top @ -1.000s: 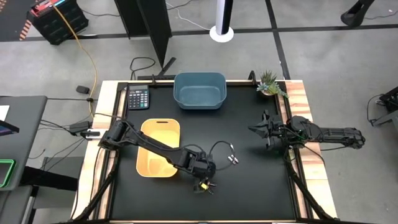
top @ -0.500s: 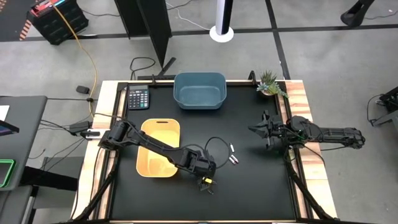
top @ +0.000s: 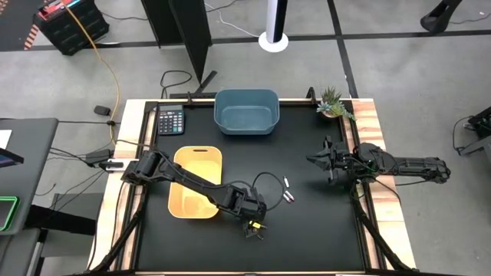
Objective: Sort batteries
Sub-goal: Put the top black battery into the orange bin
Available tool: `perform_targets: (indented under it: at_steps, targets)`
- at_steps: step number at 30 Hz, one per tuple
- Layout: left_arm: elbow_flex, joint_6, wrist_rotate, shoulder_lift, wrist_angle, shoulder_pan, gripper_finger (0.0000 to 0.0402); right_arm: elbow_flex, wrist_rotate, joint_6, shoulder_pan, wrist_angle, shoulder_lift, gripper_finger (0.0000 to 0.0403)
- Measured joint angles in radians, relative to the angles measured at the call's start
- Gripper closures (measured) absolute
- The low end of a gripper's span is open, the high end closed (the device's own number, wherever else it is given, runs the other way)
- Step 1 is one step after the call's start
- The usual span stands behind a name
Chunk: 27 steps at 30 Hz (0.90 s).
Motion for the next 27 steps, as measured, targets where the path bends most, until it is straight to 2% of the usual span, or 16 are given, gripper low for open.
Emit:
perform_targets:
  at_steps: [27]
  targets:
    - [0.000,0.022,-0.050,0.004,-0.053,0.001,0.0152,0.000,0.000,0.001,0.000,0.001,0.000,0.0372]
